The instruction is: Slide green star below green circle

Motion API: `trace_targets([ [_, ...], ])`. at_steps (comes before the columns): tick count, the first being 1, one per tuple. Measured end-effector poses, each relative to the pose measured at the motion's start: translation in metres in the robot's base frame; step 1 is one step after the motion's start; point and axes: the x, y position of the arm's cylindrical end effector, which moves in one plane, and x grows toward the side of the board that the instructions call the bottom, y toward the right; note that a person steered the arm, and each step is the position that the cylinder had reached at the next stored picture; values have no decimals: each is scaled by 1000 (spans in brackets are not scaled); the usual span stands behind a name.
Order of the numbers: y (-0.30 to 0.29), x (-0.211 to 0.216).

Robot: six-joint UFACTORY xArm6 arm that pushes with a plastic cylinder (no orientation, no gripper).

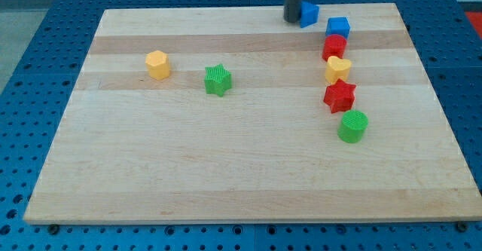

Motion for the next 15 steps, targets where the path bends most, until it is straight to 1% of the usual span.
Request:
trace_targets([
  [1,5,0],
  [3,44,0],
  [4,15,-16],
  [5,-85,-28],
  [6,-155,23],
  [7,-140,107],
  [8,-131,160],
  [9,-109,213],
  [10,-93,168],
  [11,-119,133],
  [12,-169,163],
  [13,-170,212],
  [14,-163,218],
  [15,-185,200],
])
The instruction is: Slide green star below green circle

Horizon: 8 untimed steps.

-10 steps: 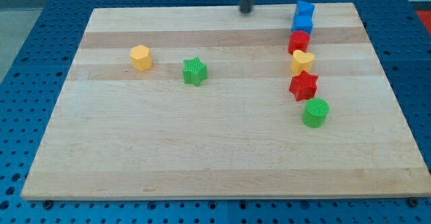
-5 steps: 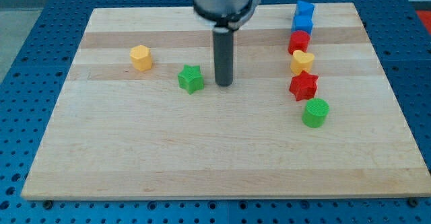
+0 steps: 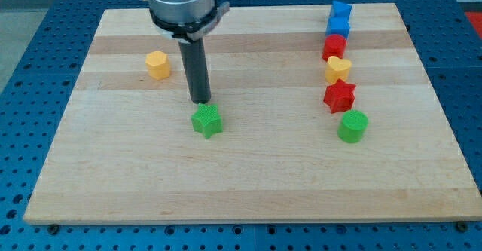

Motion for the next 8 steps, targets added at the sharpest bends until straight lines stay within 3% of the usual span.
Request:
trace_targets([
  [1,-16,62],
  [2,10,78],
  [3,77,73],
  [4,104,73],
  [5,23,69],
  [6,39,101],
  [8,131,110],
])
